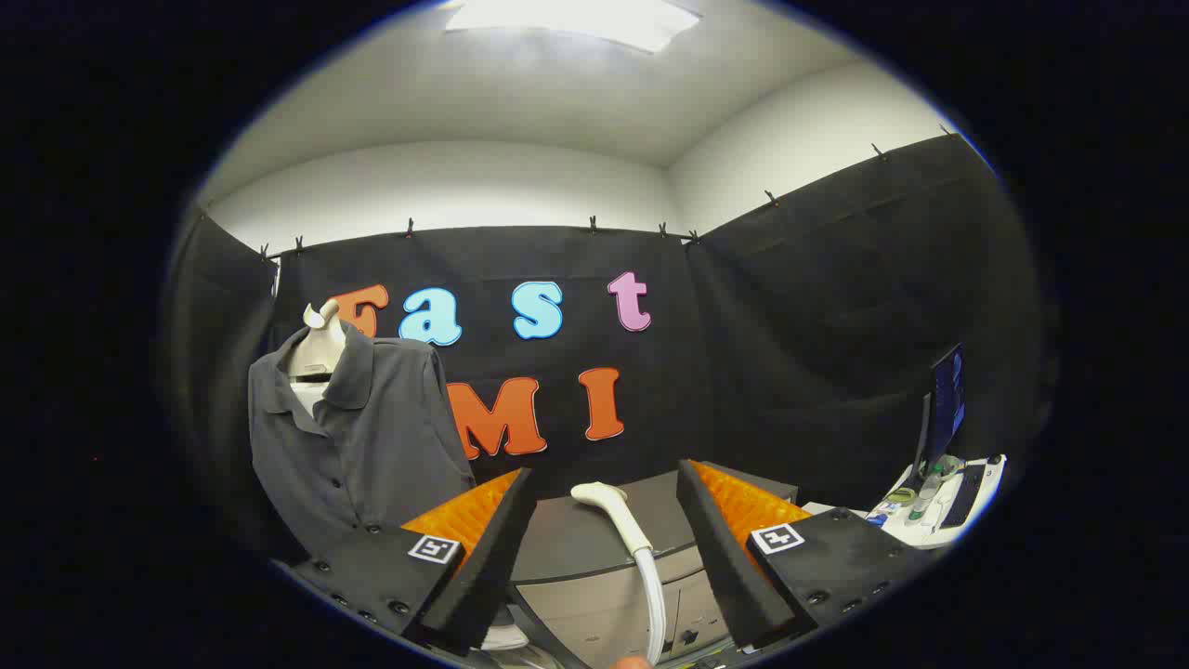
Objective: Iron the clothes twice with a garment steamer, once on the left side and once on the right side.
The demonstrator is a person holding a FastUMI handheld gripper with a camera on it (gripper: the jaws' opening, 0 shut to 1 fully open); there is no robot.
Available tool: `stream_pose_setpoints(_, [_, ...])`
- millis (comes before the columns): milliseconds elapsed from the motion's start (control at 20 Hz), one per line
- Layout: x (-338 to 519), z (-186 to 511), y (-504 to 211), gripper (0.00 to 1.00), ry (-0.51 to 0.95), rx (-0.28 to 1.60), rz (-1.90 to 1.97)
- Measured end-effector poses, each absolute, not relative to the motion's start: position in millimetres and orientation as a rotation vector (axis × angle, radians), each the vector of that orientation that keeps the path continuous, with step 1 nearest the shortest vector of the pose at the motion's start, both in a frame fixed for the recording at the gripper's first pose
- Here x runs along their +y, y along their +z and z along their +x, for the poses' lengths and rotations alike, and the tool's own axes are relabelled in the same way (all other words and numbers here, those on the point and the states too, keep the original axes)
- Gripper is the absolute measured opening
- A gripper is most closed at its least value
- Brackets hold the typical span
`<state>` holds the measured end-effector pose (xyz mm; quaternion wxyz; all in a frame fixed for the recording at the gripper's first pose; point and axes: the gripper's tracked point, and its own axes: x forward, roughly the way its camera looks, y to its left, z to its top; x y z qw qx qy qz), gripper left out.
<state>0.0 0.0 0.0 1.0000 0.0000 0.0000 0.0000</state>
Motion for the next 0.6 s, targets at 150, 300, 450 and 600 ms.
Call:
stream_pose_setpoints(150, [2.1, 4.2, -2.5, 0.98, 0.006, 0.006, -0.004])
stream_pose_setpoints(300, [1.1, 7.7, -4.2, 0.98, 0.005, 0.009, -0.003])
stream_pose_setpoints(450, [0.7, 9.0, -6.4, 0.98, 0.003, 0.012, -0.001])
stream_pose_setpoints(600, [3.2, 8.4, -7.2, 0.98, 0.008, 0.013, 0.004])
